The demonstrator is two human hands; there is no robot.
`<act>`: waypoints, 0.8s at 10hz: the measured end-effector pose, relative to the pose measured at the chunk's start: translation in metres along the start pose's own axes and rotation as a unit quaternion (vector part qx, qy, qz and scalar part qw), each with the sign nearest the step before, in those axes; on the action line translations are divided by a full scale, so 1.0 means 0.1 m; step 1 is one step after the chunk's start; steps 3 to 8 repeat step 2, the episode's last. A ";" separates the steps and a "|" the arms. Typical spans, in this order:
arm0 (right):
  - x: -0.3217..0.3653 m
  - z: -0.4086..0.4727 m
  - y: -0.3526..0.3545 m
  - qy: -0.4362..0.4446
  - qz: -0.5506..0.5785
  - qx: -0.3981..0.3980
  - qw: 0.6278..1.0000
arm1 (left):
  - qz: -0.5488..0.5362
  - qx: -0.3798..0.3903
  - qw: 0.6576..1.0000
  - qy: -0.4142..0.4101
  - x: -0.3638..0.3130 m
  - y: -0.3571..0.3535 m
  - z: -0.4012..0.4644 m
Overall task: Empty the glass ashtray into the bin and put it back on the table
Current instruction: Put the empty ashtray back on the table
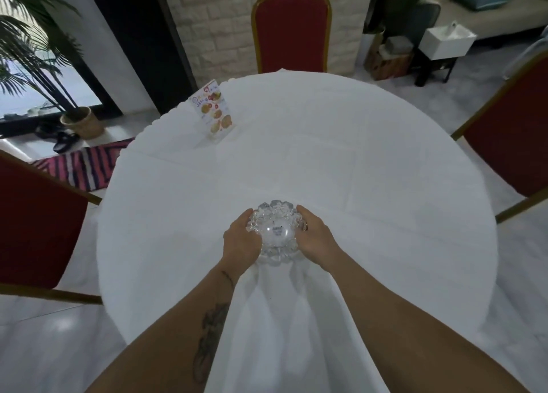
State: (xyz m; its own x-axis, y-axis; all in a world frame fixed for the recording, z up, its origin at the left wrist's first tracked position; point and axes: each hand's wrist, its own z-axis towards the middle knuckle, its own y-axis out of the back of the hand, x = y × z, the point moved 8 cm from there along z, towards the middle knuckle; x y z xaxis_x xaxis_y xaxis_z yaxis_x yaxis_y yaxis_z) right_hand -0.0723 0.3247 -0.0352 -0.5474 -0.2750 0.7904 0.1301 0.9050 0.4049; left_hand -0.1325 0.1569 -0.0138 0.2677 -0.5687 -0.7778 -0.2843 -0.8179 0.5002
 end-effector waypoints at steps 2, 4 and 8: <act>0.09 -0.08 0.02 0.014 -0.048 0.006 0.999 | 0.072 0.046 0.995 -0.060 -0.08 0.13 0.00; 0.09 -0.08 0.02 0.014 -0.048 0.006 0.999 | 0.072 0.046 0.995 -0.060 -0.08 0.13 0.00; 0.09 -0.08 0.02 0.014 -0.048 0.006 0.999 | 0.072 0.046 0.995 -0.060 -0.08 0.13 0.00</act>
